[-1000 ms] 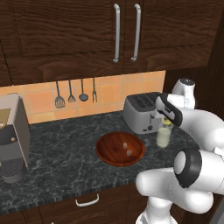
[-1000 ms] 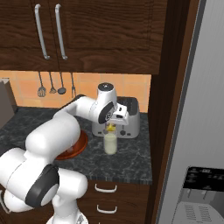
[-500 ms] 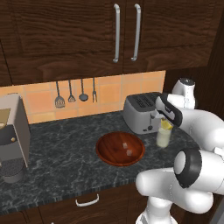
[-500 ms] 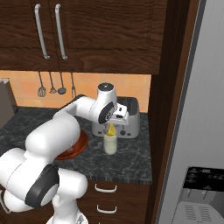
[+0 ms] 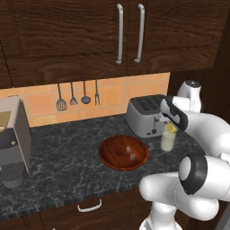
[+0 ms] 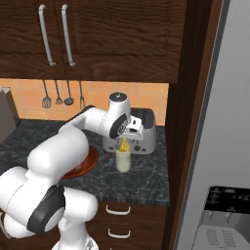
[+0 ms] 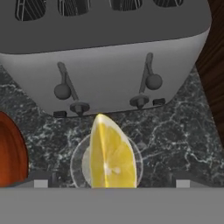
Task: Grab a lemon wedge from the fridge and one ice cube from the ice bowl, and put them in the glass of lemonade.
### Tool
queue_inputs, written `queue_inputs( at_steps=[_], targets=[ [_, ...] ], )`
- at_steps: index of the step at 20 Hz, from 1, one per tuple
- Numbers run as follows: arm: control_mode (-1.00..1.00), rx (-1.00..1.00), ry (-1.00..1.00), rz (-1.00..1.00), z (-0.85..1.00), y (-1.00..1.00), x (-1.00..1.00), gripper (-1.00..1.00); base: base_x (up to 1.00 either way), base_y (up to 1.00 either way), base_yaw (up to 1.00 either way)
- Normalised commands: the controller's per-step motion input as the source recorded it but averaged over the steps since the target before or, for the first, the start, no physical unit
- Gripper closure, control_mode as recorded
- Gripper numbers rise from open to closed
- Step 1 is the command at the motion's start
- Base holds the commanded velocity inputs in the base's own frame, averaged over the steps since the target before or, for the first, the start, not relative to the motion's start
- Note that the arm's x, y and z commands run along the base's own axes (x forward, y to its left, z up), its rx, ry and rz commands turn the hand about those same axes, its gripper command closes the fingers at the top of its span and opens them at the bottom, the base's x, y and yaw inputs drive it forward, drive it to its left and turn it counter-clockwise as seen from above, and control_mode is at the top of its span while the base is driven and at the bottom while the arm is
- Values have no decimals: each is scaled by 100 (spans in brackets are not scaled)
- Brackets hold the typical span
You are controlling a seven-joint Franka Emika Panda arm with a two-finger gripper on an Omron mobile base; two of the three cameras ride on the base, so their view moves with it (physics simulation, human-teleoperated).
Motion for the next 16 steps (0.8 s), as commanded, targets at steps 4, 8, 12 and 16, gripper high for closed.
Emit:
queue_inputs(
  at_steps=[4, 8, 12, 16],
  targets=[
    [-100, 6, -5, 0, 13, 0, -38, -100, 0, 0, 0],
    [-100, 6, -5, 0, 20, 0, -38, -100, 0, 0, 0],
    [-100, 1, 0, 7, 21, 19, -32, -100, 0, 0, 0],
    [-100, 0, 0, 9, 0, 60, -18, -100, 0, 0, 0]
  ],
)
